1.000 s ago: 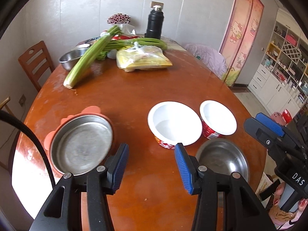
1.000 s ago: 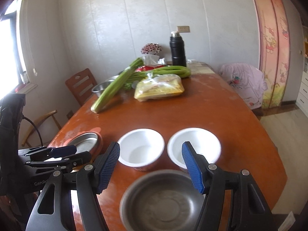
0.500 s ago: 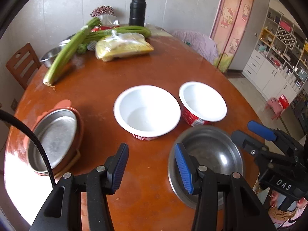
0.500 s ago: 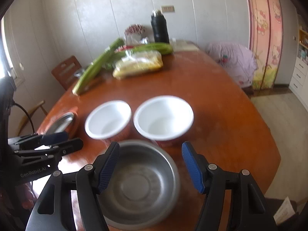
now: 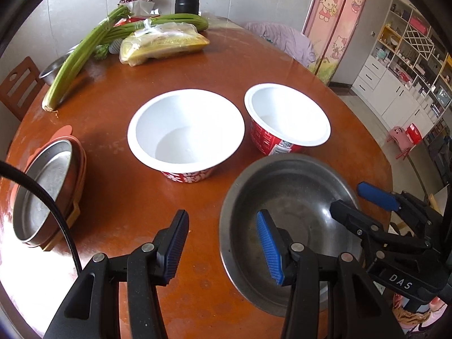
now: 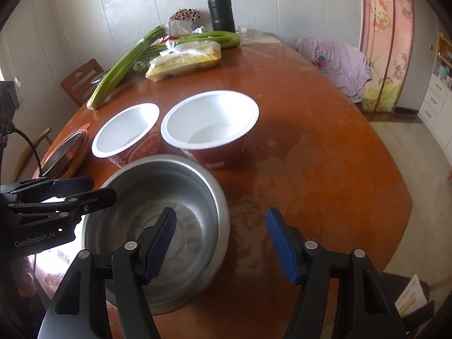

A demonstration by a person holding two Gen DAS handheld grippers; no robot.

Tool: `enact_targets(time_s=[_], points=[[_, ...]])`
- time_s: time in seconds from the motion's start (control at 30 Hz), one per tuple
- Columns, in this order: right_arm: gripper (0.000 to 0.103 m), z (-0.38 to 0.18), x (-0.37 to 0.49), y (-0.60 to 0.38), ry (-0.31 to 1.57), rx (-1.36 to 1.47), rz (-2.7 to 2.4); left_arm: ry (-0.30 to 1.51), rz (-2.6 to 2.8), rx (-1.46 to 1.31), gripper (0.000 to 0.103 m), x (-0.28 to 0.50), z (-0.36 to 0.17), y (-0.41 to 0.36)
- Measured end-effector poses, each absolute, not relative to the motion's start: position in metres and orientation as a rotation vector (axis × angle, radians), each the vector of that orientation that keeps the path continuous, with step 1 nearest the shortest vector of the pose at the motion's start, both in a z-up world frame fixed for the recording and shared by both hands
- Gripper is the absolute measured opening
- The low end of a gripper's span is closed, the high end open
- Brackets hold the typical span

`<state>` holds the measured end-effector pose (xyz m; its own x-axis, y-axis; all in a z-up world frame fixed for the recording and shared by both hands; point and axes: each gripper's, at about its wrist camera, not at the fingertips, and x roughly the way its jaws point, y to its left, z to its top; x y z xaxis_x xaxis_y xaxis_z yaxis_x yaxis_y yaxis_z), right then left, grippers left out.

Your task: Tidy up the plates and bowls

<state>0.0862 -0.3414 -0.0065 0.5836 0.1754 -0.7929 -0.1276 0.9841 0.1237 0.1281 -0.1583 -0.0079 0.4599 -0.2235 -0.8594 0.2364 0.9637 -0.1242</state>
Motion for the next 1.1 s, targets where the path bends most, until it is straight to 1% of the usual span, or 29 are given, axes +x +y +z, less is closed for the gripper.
enact_targets(time_s=[0.03, 0.17, 0.2, 0.3, 0.33, 0.43, 0.53, 0.6, 1.1], points=[[0.061, -0.008, 0.086, -0.342, 0.939, 0.058, 0.175, 1.057, -0.284, 0.014, 0.050, 0.129, -0.009, -0.160], [0.056, -0.012, 0.085, -0.337, 0.939, 0.031, 0.171, 1.078, -0.292, 0.015, 0.050, 0.128, -0.014, -0.165], [0.052, -0.013, 0.085, -0.336, 0.940, 0.031, 0.177, 1.082, -0.292, 0.017, 0.050, 0.128, -0.015, -0.166], [0.047, -0.014, 0.084, -0.330, 0.941, 0.016, 0.196, 1.092, -0.297, 0.016, 0.050, 0.129, -0.018, -0.169], [0.044, -0.015, 0.084, -0.328, 0.942, 0.006, 0.202, 1.098, -0.301, 0.008, 0.050, 0.130, -0.019, -0.169], [0.040, -0.017, 0.084, -0.323, 0.947, -0.007, 0.211, 1.113, -0.315, -0.008, 0.050, 0.131, -0.022, -0.170], [0.039, -0.018, 0.084, -0.321, 0.945, -0.020, 0.214, 1.120, -0.325, -0.013, 0.050, 0.133, -0.023, -0.172], [0.039, -0.018, 0.084, -0.320, 0.945, -0.017, 0.225, 1.122, -0.329, -0.015, 0.047, 0.133, -0.024, -0.174], [0.040, -0.005, 0.076, -0.308, 0.946, -0.022, 0.257, 1.094, -0.318, -0.021, 0.046, 0.119, -0.009, -0.157]])
